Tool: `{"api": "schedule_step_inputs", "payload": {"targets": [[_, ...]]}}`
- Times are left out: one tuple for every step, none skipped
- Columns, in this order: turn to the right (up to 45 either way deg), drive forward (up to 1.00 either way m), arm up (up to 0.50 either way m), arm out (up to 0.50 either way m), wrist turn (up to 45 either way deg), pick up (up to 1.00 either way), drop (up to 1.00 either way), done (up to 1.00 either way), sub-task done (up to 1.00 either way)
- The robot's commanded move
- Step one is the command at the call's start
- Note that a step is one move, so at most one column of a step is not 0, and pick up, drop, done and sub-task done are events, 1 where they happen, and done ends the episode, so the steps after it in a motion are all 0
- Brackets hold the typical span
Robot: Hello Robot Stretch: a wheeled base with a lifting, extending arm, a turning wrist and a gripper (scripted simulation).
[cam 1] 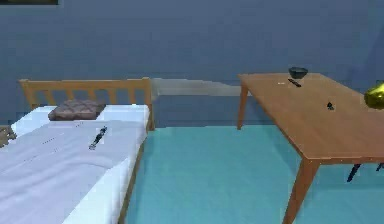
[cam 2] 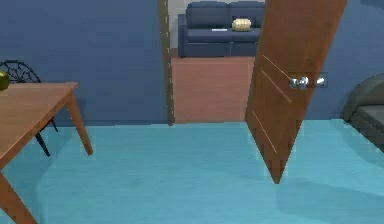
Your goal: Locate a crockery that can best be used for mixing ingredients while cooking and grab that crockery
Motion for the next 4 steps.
{"api": "schedule_step_inputs", "payload": {"targets": [[0.0, 1.0, 0.0, 0.0, 0.0, 0.0, 0.0, 0.0, 0.0], [0.0, 0.45, 0.0, 0.0, 0.0, 0.0, 0.0, 0.0, 0.0], [-27.0, 0.0, 0.0, 0.0, 0.0, 0.0, 0.0, 0.0, 0.0], [45.0, 0.0, 0.0, 0.0, 0.0, 0.0, 0.0, 0.0, 0.0]]}}
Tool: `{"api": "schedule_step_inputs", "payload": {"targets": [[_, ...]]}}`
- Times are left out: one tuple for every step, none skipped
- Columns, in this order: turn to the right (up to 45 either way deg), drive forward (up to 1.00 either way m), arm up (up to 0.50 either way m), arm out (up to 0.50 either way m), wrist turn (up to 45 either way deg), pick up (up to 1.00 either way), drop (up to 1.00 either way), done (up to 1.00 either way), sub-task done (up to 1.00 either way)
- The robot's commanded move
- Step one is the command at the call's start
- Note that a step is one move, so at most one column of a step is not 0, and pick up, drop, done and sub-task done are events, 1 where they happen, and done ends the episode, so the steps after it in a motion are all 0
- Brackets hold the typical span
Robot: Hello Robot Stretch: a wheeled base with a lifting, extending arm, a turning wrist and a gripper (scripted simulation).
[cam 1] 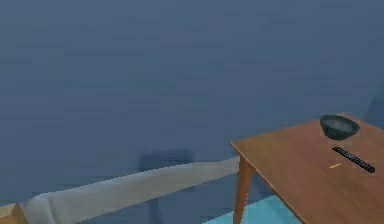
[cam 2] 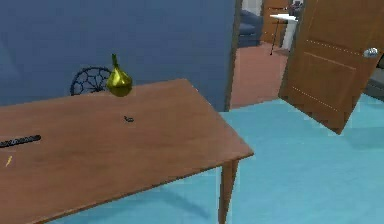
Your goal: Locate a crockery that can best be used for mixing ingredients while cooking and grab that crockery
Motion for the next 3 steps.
{"api": "schedule_step_inputs", "payload": {"targets": [[9.0, 0.0, 0.0, 0.0, 0.0, 0.0, 0.0, 0.0, 0.0], [0.0, 0.55, 0.0, 0.0, 0.0, 0.0, 0.0, 0.0, 0.0], [-36.0, 0.0, 0.0, 0.0, 0.0, 0.0, 0.0, 0.0, 0.0]]}}
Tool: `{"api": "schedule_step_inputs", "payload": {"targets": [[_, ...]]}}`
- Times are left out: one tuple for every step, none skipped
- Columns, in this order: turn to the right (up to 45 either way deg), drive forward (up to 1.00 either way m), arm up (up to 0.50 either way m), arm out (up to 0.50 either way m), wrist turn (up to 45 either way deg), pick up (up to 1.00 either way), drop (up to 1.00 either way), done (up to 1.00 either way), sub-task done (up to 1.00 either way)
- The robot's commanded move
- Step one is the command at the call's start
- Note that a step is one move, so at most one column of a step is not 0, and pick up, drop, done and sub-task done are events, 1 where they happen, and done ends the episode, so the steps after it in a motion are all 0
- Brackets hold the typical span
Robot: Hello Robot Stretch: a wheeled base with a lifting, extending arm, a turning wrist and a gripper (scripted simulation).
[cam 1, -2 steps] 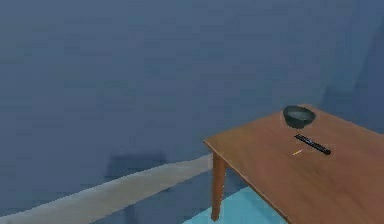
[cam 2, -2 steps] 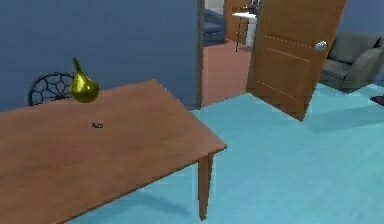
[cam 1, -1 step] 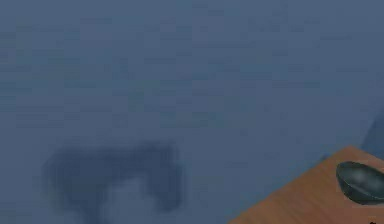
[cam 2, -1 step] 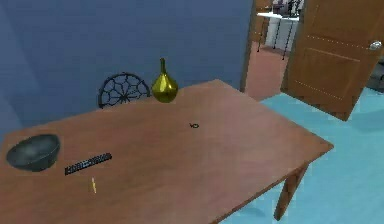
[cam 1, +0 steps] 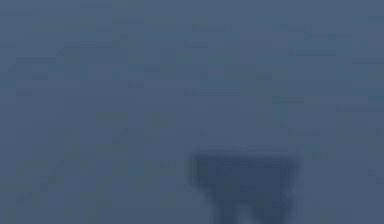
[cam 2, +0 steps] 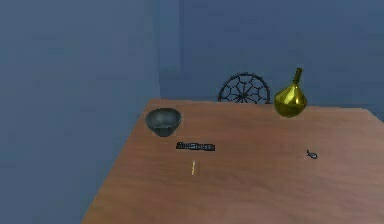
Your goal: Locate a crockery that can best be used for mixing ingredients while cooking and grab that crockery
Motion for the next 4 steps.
{"api": "schedule_step_inputs", "payload": {"targets": [[0.0, 0.0, 0.5, 0.0, 0.0, 0.0, 0.0, 0.0, 0.0], [0.0, 0.0, 0.38, 0.0, 0.0, 0.0, 0.0, 0.0, 0.0], [0.0, 0.0, 0.0, 0.5, 0.0, 0.0, 0.0, 0.0, 0.0], [0.0, 0.0, 0.0, 0.0, 45.0, 0.0, 0.0, 0.0, 0.0]]}}
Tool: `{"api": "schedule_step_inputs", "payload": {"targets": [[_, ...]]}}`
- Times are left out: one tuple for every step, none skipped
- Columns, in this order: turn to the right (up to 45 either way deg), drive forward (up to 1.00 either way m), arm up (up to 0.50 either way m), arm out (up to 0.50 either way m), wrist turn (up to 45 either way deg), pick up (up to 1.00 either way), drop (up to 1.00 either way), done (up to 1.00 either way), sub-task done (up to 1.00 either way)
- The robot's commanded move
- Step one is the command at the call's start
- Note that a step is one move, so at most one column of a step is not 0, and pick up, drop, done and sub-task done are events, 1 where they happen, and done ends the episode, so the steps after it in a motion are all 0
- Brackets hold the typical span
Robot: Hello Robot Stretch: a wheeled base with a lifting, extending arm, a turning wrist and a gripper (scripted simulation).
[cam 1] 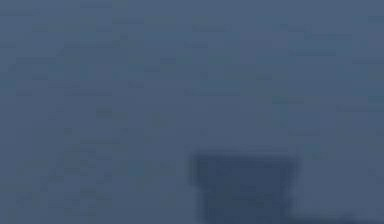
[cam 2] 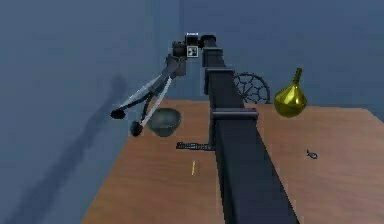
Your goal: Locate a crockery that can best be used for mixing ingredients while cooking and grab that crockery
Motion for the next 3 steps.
{"api": "schedule_step_inputs", "payload": {"targets": [[0.0, 0.0, 0.0, 0.0, 45.0, 0.0, 0.0, 0.0, 0.0], [0.0, 0.0, 0.0, 0.0, 45.0, 0.0, 0.0, 0.0, 0.0], [0.0, 0.0, 0.0, 0.0, 18.0, 0.0, 0.0, 0.0, 0.0]]}}
